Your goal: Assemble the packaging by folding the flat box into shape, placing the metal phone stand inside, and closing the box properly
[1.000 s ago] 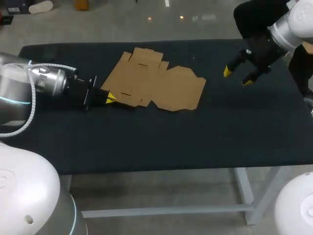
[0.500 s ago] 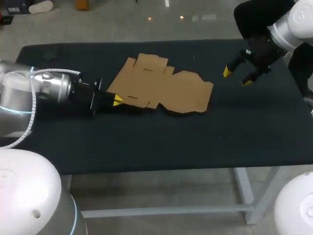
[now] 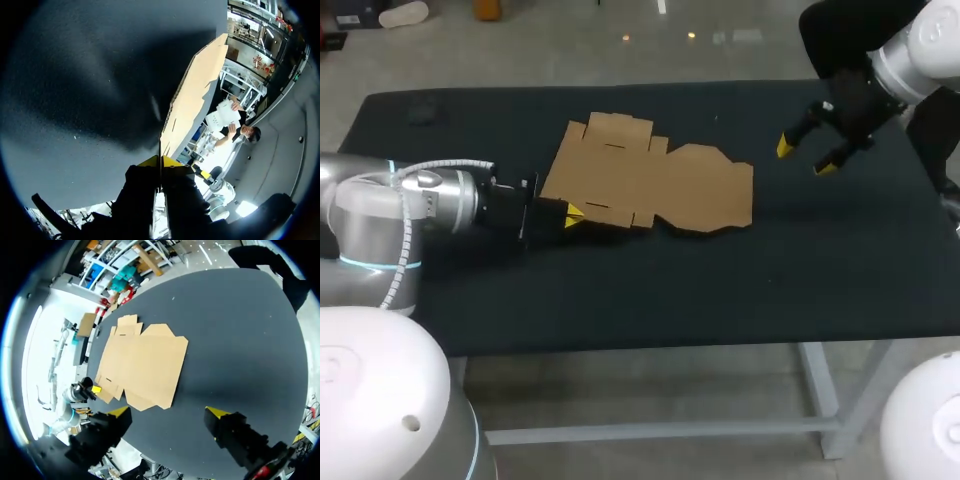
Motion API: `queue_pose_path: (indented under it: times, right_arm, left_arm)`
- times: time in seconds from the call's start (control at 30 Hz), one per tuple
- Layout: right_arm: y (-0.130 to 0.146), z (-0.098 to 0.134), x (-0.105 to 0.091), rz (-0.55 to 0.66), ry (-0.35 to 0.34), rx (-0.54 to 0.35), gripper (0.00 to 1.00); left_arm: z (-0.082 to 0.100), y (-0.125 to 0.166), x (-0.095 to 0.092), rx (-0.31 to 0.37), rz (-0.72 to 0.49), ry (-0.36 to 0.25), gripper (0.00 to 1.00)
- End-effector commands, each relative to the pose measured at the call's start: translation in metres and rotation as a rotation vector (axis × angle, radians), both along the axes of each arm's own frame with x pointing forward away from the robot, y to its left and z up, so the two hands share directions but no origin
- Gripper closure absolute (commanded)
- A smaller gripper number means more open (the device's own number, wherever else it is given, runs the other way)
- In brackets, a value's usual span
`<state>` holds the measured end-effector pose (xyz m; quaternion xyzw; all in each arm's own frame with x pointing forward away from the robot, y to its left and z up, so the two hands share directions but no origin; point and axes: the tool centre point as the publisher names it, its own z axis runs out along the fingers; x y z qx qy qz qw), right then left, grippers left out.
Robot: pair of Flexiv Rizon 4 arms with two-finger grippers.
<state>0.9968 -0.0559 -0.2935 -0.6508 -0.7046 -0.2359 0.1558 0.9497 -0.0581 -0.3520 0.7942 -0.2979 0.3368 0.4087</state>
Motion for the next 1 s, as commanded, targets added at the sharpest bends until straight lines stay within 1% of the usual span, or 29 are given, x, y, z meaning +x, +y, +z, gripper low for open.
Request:
queue_pose_path:
  times: [0.03,0.07,0.13,0.17,0.23,0.33,0.4,0.47,0.57,0.6,0.63,0.67,0.7,0.73,0.77,0.83,0.87,0.93,1.0]
  right_arm:
    - [0.000,0.000,-0.001,0.001,-0.001,0.002,0.00]
    - [0.000,0.000,-0.001,0.001,-0.001,0.002,0.00]
    - [0.000,0.000,-0.001,0.001,-0.001,0.002,0.00]
    - [0.000,0.000,-0.001,0.001,-0.001,0.002,0.00]
    - [0.000,0.000,-0.001,0.001,-0.001,0.002,0.00]
    - [0.000,0.000,-0.001,0.001,-0.001,0.002,0.00]
    - [0.000,0.000,-0.001,0.001,-0.001,0.002,0.00]
    - [0.000,0.000,-0.001,0.001,-0.001,0.002,0.00]
    - [0.000,0.000,-0.001,0.001,-0.001,0.002,0.00]
    - [0.000,0.000,-0.001,0.001,-0.001,0.002,0.00]
    - [0.000,0.000,-0.001,0.001,-0.001,0.002,0.00]
    - [0.000,0.000,-0.001,0.001,-0.001,0.002,0.00]
    - [0.000,0.000,-0.001,0.001,-0.001,0.002,0.00]
    - [0.000,0.000,-0.001,0.001,-0.001,0.002,0.00]
    - [0.000,0.000,-0.001,0.001,-0.001,0.002,0.00]
    - [0.000,0.000,-0.001,0.001,-0.001,0.002,0.00]
    - [0.000,0.000,-0.001,0.001,-0.001,0.002,0.00]
    - [0.000,0.000,-0.001,0.001,-0.001,0.002,0.00]
    - [0.000,0.000,-0.001,0.001,-0.001,0.002,0.00]
  left_arm:
    - [0.004,-0.012,-0.010,0.295,0.360,-0.097,1.00]
    - [0.004,-0.014,-0.011,0.300,0.370,-0.101,1.00]
    - [0.003,-0.017,-0.013,0.325,0.434,-0.109,1.00]
    - [0.001,-0.019,-0.013,0.326,0.455,-0.106,1.00]
    - [-0.003,-0.019,-0.012,0.309,0.503,-0.097,1.00]
    - [-0.009,-0.018,-0.009,0.271,0.544,-0.072,1.00]
    - [-0.013,-0.016,-0.008,0.244,0.553,-0.052,1.00]
    - [-0.017,-0.016,-0.006,0.234,0.540,-0.032,1.00]
    - [-0.020,-0.019,-0.005,0.242,0.508,-0.012,1.00]
    - [-0.020,-0.020,-0.005,0.243,0.493,-0.010,0.94]
    - [-0.019,-0.020,-0.006,0.235,0.480,-0.006,0.68]
    - [-0.019,-0.020,-0.006,0.240,0.470,0.002,0.50]
    - [-0.018,-0.021,-0.007,0.237,0.460,0.004,0.19]
    - [-0.018,-0.021,-0.008,0.237,0.445,0.014,0.00]
    - [-0.018,-0.021,-0.009,0.241,0.440,0.019,0.00]
    - [-0.015,-0.019,-0.012,0.226,0.402,0.042,0.00]
    - [-0.014,-0.019,-0.014,0.235,0.396,0.043,0.00]
    - [-0.011,-0.016,-0.018,0.213,0.352,0.060,0.00]
    - [-0.007,-0.014,-0.022,0.225,0.325,0.080,0.00]
